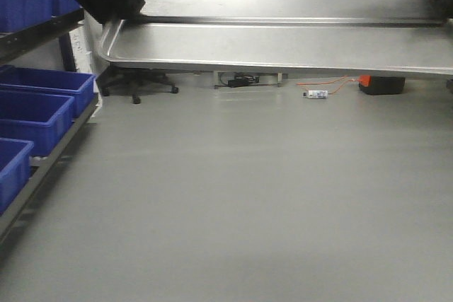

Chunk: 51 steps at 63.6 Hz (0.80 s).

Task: Grab silver tray and place in blue box
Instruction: 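Hold the tray in both grippers while the base turns away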

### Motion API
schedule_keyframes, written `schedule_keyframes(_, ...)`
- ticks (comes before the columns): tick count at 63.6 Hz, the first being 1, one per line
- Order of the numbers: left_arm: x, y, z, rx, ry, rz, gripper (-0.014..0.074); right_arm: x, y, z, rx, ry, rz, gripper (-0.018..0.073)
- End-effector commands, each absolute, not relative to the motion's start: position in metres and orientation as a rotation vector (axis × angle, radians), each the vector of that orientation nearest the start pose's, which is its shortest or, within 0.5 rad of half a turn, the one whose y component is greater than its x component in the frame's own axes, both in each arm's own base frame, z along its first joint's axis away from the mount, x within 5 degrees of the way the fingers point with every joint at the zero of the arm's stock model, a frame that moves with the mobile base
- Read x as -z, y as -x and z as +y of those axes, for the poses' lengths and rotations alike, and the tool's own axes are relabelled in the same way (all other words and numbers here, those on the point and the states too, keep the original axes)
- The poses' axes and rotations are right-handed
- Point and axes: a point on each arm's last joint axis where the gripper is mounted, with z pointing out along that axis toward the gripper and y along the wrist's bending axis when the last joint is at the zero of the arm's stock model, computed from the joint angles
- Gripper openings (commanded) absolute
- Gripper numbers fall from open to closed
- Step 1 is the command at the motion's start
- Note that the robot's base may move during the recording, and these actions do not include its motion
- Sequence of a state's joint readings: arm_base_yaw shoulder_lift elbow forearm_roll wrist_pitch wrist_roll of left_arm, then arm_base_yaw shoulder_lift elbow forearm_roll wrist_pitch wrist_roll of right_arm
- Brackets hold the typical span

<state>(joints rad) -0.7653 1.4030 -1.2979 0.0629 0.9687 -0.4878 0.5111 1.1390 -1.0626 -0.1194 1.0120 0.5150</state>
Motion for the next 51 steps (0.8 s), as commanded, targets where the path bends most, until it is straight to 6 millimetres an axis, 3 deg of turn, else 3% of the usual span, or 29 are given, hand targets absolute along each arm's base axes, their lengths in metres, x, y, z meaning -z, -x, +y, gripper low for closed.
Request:
schedule_keyframes(1,-0.3668,-0.2120,-0.1875,0.319,-0.421,2.495,-0.0098,-0.3575,-0.1927,0.0864,-0.119,0.085,2.509,0.0057)
schedule_keyframes(51,-0.3669,-0.2121,-0.1876,0.320,-0.420,2.493,-0.0099,-0.3575,-0.1928,0.0864,-0.119,0.085,2.509,0.0057)
